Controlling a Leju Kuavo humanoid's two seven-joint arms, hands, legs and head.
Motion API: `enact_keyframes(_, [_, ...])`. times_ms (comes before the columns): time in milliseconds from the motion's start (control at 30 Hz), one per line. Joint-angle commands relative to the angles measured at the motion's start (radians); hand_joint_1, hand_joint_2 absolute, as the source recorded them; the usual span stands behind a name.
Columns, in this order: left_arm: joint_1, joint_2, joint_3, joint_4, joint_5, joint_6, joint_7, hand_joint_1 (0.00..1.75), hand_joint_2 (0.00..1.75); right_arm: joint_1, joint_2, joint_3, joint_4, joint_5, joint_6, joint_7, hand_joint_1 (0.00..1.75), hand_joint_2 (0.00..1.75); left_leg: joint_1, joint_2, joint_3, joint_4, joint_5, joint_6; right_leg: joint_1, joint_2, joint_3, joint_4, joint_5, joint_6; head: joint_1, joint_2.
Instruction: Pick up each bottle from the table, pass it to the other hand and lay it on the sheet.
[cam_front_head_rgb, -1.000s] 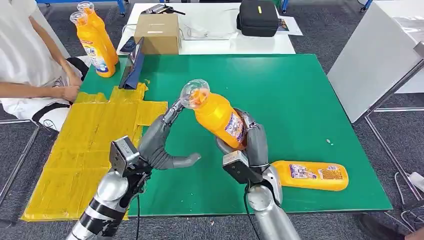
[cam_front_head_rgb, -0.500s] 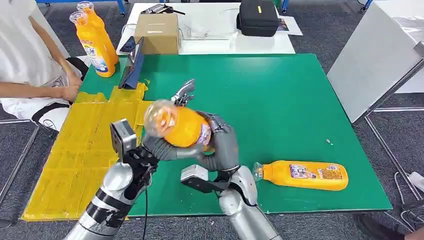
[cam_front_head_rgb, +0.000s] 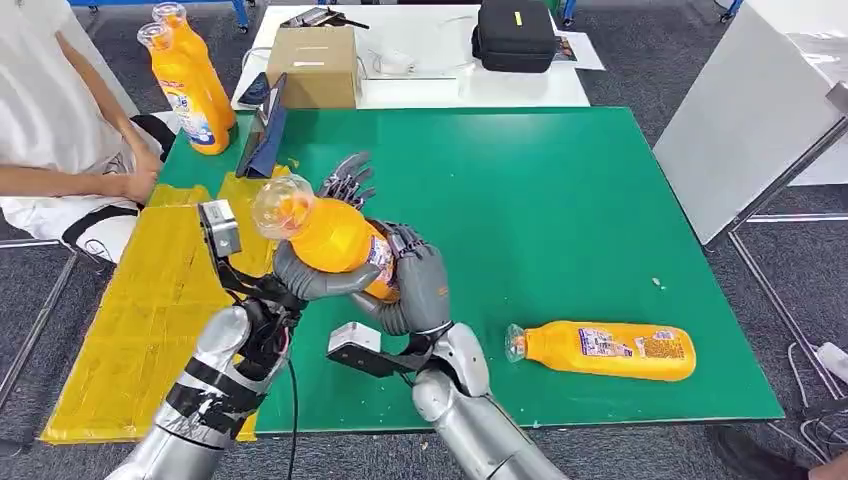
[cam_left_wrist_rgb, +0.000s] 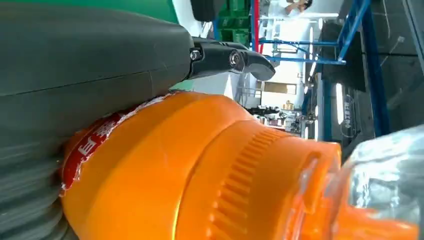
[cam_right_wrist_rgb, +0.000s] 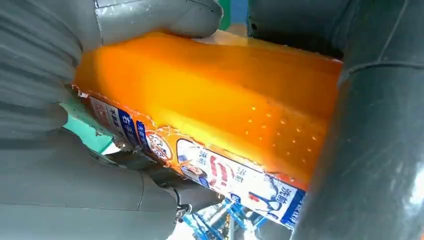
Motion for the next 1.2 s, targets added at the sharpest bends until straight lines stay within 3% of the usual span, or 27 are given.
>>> enact_keyframes(33, [-0.079,-0.025,-0.044,0.051,0.028,0.045,0.014,1.75,1.75,-0.011,0.005,0.159,0.128,0.039,-0.005,-0.025,1.75,1.75,0.001,-0.001,0.004,-0.001,-0.001,0.0,0.002,-0.002,0.006,-0.002,-0.001,-0.003,0.0,0.0])
enact_keyframes(700, [-0.062,-0.027,-0.033,0.04,0.041,0.073,0.006,1.75,1.75,0.0,0.0,0.149,0.111,0.027,-0.019,-0.032,1.75,1.75,0.001,-0.001,0.005,-0.001,-0.002,0.0,0.002,-0.002,0.006,-0.002,-0.002,-0.002,0.0,0.0])
enact_keyframes(800, [-0.054,-0.023,-0.023,0.031,0.04,0.095,0.001,1.75,1.75,0.01,-0.027,0.125,0.051,0.001,-0.019,-0.032,1.75,1.75,0.002,0.0,0.007,-0.001,-0.002,0.001,0.003,-0.003,0.008,-0.002,-0.002,-0.003,0.0,0.0])
enact_keyframes(900, [-0.03,-0.003,0.005,0.004,0.079,0.107,0.019,1.75,1.75,0.058,-0.091,0.068,-0.137,-0.048,0.015,-0.026,1.75,1.75,0.001,-0.002,0.004,-0.001,-0.001,0.001,0.002,-0.004,0.006,-0.002,-0.002,-0.002,0.0,0.0])
enact_keyframes(933, [-0.02,0.008,0.019,-0.006,0.079,0.119,0.014,1.75,1.75,0.08,-0.114,0.05,-0.212,-0.067,0.035,-0.022,1.47,1.75,0.001,-0.002,0.006,-0.001,-0.002,0.001,0.002,-0.004,0.008,-0.003,-0.002,-0.003,0.0,0.0])
enact_keyframes(967, [-0.008,0.022,0.037,-0.022,0.078,0.126,0.016,1.75,1.75,0.111,-0.141,0.025,-0.311,-0.085,0.063,-0.011,0.52,1.75,0.002,-0.002,0.006,-0.001,-0.002,0.001,0.002,-0.004,0.008,-0.003,-0.002,-0.003,0.0,0.0])
enact_keyframes(1000, [0.002,0.03,0.058,-0.034,0.079,0.136,0.011,1.75,1.75,0.138,-0.156,0.005,-0.39,-0.114,0.083,-0.012,0.0,1.75,0.001,-0.002,0.003,0.0,-0.001,0.001,0.002,-0.004,0.005,-0.002,-0.002,-0.002,0.0,0.0])
enact_keyframes(1200, [0.024,0.056,0.198,-0.044,0.02,0.239,0.001,1.75,1.75,0.259,-0.228,-0.048,-0.727,-0.157,0.146,-0.017,0.0,1.75,0.0,0.0,0.004,0.0,-0.003,0.001,0.001,-0.001,0.005,-0.001,-0.002,-0.003,0.0,0.0])
